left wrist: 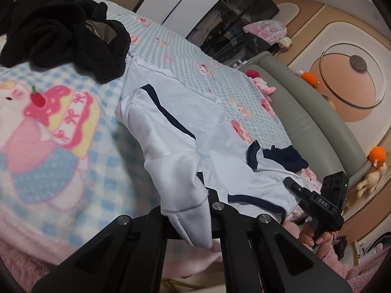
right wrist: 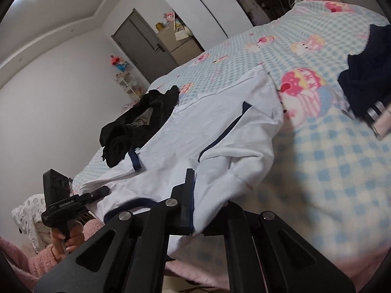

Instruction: Fold clothes

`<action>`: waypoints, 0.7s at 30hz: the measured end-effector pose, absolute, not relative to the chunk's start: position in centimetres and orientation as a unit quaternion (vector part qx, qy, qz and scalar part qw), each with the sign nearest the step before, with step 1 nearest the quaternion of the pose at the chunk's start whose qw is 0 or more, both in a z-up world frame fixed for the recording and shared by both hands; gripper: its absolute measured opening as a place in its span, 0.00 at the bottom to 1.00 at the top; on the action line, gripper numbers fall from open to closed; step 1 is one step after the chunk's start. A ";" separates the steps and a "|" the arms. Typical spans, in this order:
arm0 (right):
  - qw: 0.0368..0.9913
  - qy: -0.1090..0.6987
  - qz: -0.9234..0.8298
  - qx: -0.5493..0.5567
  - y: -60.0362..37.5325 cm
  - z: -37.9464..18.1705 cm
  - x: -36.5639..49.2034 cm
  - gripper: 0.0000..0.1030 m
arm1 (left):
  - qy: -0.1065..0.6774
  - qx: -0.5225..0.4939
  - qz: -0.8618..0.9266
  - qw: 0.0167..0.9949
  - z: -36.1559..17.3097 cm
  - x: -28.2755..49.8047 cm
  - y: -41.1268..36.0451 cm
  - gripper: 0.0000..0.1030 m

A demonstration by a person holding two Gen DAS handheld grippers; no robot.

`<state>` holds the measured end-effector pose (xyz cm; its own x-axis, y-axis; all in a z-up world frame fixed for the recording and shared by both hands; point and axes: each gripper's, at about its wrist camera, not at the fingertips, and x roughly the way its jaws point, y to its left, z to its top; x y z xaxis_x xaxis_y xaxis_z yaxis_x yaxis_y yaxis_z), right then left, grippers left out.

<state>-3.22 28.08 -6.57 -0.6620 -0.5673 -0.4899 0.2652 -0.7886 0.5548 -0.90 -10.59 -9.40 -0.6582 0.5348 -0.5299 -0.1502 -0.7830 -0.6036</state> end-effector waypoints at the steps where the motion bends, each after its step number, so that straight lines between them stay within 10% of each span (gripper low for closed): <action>1: 0.239 -0.226 -0.883 0.335 28.1 -6.4 -2.6 0.02 | -0.261 -0.367 0.871 0.197 -9.4 -0.5 -10.8 0.02; 21: 0.238 -0.262 -0.841 0.408 29.0 -9.0 -3.4 0.05 | -0.235 -0.449 0.829 0.237 -9.4 -3.6 -11.9 0.02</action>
